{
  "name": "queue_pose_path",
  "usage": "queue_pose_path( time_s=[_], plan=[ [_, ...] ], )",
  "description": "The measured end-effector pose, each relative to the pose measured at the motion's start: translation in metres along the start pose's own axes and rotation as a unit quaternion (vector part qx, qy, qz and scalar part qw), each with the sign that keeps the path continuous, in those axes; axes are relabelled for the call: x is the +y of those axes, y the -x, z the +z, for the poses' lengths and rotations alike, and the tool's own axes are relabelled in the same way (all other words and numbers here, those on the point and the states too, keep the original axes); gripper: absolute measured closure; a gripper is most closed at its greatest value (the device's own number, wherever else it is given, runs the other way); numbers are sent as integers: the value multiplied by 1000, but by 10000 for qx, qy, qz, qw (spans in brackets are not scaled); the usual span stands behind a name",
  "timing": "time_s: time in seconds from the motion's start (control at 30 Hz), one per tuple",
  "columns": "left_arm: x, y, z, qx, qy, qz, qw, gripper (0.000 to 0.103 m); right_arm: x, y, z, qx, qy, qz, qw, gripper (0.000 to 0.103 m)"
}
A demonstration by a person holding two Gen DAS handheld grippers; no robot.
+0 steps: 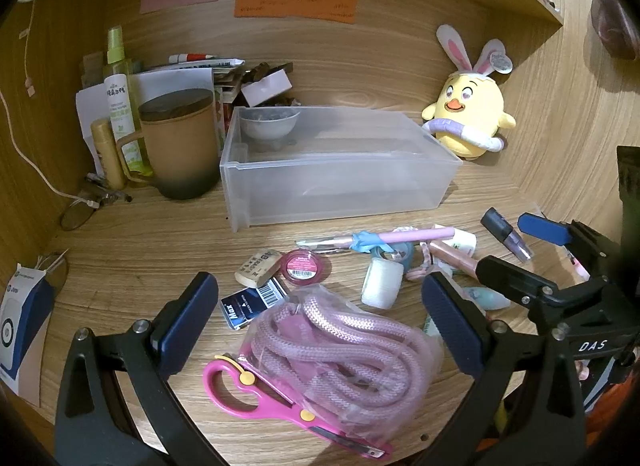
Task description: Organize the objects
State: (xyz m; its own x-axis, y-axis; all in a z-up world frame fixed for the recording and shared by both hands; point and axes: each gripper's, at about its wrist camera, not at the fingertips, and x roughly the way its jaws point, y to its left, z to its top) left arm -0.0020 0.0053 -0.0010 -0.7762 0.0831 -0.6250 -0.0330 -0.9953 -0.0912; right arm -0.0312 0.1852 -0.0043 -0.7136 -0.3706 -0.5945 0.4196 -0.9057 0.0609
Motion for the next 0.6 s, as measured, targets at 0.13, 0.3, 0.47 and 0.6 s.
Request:
queue_pose_path(
  time_s=[0.13, 0.3, 0.47, 0.6],
  plan=[
    [0, 0, 0, -5, -3, 0, 10000, 0, 0, -1, 0, 19, -2, 11, 10000, 0],
    [1, 0, 0, -12, 10, -21, 10000, 0, 1, -1, 0, 15, 3, 11, 10000, 0],
    [1, 0, 0, -8, 34, -22, 10000, 0, 1, -1, -1, 14, 6, 5, 10000, 0],
    [3, 1, 0, 2, 60, -37, 10000, 0, 1, -1, -1, 9, -2, 14, 10000, 0]
  ],
)
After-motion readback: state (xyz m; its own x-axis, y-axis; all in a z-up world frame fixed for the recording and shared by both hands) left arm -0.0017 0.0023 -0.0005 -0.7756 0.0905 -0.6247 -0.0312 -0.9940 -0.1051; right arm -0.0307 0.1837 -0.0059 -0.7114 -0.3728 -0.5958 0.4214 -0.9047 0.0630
